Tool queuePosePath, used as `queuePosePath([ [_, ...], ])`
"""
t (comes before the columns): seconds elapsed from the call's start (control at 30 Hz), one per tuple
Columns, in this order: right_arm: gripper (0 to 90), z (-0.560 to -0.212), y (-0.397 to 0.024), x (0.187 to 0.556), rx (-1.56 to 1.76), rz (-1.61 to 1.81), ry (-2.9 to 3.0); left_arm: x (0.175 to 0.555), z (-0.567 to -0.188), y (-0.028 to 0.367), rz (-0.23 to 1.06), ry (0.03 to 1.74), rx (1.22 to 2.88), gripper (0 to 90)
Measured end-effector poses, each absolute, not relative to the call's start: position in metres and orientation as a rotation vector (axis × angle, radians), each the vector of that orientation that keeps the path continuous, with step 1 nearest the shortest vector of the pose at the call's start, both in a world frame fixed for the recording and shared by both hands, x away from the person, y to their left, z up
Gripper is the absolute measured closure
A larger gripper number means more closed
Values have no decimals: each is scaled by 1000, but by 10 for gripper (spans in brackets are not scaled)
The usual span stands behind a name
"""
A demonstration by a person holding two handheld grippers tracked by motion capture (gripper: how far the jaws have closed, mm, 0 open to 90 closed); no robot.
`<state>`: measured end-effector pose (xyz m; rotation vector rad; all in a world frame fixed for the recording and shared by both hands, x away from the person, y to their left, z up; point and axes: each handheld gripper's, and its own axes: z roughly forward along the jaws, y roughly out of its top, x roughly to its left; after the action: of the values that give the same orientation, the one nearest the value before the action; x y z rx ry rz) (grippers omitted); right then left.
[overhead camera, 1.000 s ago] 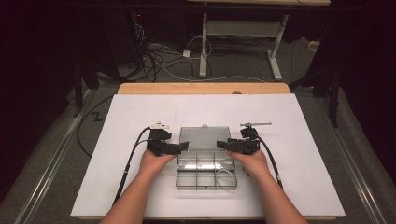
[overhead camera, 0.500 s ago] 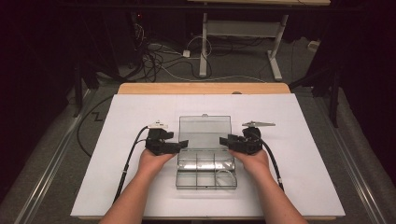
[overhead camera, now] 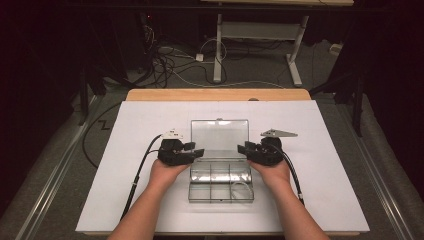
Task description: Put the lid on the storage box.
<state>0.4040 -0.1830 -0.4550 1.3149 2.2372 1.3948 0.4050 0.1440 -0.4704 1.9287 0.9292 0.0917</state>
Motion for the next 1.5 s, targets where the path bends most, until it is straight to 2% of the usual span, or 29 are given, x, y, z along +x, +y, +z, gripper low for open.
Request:
queuePosePath([
  [0.07,621,-453,-184,403,1297,1387,2235,403,-469,144,103,914,1933,508],
  [0.33,728,-449,-193,397,1271,1348,2209,401,-468,145,126,893,1943,536],
  [0.83,895,-440,-207,369,1143,1386,2202,388,-458,148,202,852,1930,650],
  [1.1,900,-437,-199,364,1096,1386,2211,381,-457,147,217,860,1885,677],
  [1.13,900,-437,-198,364,1090,1385,2214,382,-456,150,233,832,1924,681],
  [1.5,900,-434,-194,359,1059,1377,2223,377,-452,151,253,822,1915,689],
])
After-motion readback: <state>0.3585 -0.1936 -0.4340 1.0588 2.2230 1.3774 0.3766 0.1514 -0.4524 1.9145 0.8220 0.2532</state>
